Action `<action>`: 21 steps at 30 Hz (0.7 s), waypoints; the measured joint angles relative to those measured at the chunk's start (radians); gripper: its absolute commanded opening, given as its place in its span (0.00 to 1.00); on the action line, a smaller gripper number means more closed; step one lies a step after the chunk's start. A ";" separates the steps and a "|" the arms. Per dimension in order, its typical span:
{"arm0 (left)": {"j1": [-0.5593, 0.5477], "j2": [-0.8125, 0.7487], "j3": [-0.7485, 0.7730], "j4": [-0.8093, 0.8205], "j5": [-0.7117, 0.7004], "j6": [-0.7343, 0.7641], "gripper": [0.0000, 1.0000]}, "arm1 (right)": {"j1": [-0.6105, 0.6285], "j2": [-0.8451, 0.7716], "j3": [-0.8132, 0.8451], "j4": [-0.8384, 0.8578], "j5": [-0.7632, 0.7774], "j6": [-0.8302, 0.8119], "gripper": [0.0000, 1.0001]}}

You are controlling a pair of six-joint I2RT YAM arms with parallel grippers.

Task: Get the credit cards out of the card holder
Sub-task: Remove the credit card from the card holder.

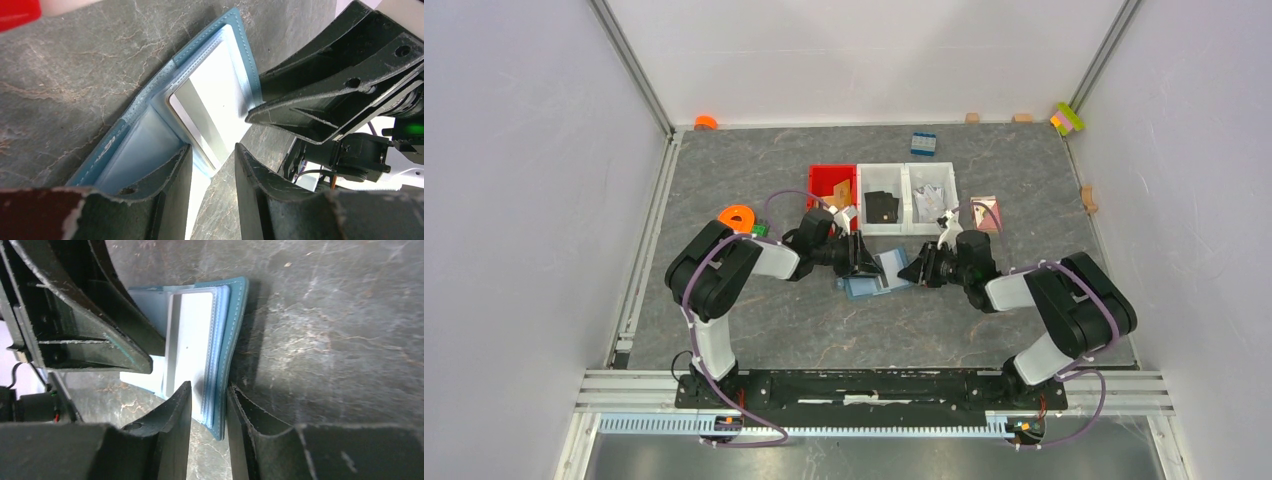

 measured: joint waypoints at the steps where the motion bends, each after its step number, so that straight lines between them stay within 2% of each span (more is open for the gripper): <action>1: 0.000 0.000 0.000 0.000 0.000 0.000 0.44 | 0.000 0.008 -0.001 0.014 -0.017 0.011 0.36; 6: 0.000 0.000 0.000 0.000 0.000 0.000 0.43 | 0.001 0.017 -0.005 0.026 -0.057 0.033 0.29; 8: 0.000 0.000 0.000 0.000 0.000 0.000 0.43 | 0.001 0.023 -0.005 0.029 -0.061 0.039 0.31; 12: 0.000 0.000 0.000 0.000 0.000 0.000 0.42 | 0.001 0.029 -0.005 0.035 -0.064 0.049 0.44; 21: 0.000 0.001 0.000 -0.001 0.000 0.000 0.40 | -0.023 -0.010 -0.052 0.063 -0.054 0.059 0.38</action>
